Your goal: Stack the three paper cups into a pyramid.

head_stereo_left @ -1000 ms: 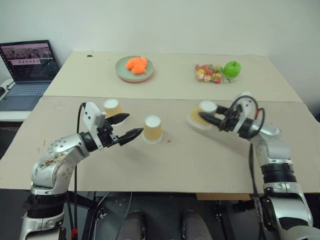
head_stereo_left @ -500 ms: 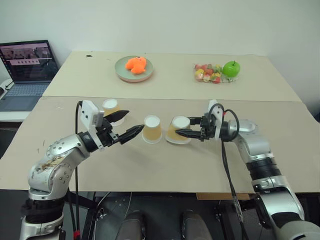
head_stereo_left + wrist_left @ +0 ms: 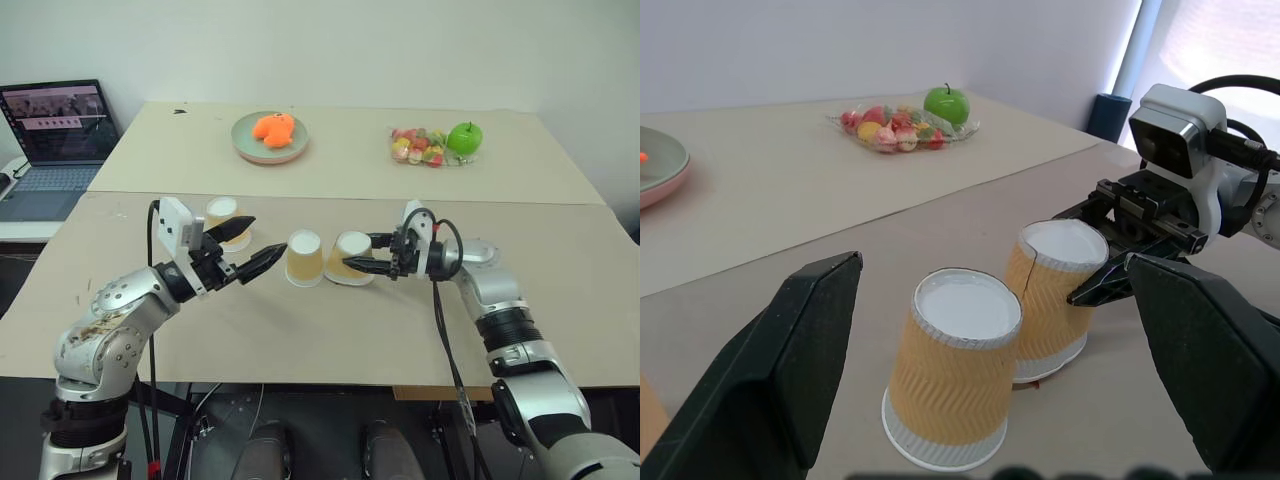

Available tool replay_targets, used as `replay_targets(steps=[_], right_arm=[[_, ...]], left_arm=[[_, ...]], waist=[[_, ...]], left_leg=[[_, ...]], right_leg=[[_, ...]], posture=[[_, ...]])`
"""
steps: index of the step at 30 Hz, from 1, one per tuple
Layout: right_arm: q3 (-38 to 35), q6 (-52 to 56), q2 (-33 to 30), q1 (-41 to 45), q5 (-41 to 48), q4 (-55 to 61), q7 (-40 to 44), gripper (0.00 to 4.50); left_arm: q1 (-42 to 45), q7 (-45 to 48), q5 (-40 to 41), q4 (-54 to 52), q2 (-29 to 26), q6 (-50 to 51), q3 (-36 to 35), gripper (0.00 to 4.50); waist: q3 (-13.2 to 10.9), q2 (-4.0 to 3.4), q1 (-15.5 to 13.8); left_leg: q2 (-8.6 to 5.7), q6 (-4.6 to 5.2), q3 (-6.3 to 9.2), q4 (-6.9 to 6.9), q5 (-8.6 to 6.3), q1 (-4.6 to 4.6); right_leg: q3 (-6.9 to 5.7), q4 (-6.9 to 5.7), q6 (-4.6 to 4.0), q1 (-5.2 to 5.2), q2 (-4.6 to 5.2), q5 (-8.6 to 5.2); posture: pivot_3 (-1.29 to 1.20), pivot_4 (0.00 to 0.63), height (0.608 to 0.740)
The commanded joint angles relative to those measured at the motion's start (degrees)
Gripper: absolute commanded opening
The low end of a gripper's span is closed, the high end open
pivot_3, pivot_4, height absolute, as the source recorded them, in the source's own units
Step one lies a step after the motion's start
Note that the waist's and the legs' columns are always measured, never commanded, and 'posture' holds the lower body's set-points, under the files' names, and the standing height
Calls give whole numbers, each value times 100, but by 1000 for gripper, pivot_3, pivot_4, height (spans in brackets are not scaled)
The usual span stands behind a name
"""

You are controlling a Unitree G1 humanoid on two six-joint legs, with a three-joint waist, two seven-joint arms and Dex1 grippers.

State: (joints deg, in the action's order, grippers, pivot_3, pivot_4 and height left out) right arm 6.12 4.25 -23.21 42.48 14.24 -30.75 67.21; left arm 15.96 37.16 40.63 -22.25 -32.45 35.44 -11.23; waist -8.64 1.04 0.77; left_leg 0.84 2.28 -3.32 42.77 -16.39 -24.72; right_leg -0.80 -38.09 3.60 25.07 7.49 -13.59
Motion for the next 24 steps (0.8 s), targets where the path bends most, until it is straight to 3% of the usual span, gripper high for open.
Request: replay_targets(steps=[1,5,9,16,24], right_arm=[[-172,-146,44,242,11,-119,-116,2696],[-157,167,16,262,131,-153,87,3989],[-330,351,-63,242,299,-6,104,3989],[-780,1569,-579,141,915,572,385,3989],[-1418,2169,-932,-250,1318,1197,-89,3989]], left_arm=[[155,-30,93,-204,-34,-29,-84,4500],[215,-29,91,-119,-21,-58,-99,4500],[276,-33,88,-65,20,-62,-70,4500],[522,81,101,284,150,-80,9,4500],[922,188,293,827,352,4,-58,4500]], waist=[[0,0,2],[-1,0,1],[-1,0,0],[-5,-1,-19],[-7,2,-5]], left_leg=[[0,0,0,0,0,0],[0,-2,0,1,1,0],[-1,-1,0,0,1,-1],[0,0,1,0,0,-2],[1,1,0,-1,-1,-1]], right_leg=[[0,0,0,0,0,0],[0,-1,0,0,0,0],[0,1,0,1,0,0],[0,1,0,0,1,0],[-1,1,0,-1,0,0]], posture=[[0,150,676],[0,150,676],[0,150,676],[0,150,676],[0,150,676]])
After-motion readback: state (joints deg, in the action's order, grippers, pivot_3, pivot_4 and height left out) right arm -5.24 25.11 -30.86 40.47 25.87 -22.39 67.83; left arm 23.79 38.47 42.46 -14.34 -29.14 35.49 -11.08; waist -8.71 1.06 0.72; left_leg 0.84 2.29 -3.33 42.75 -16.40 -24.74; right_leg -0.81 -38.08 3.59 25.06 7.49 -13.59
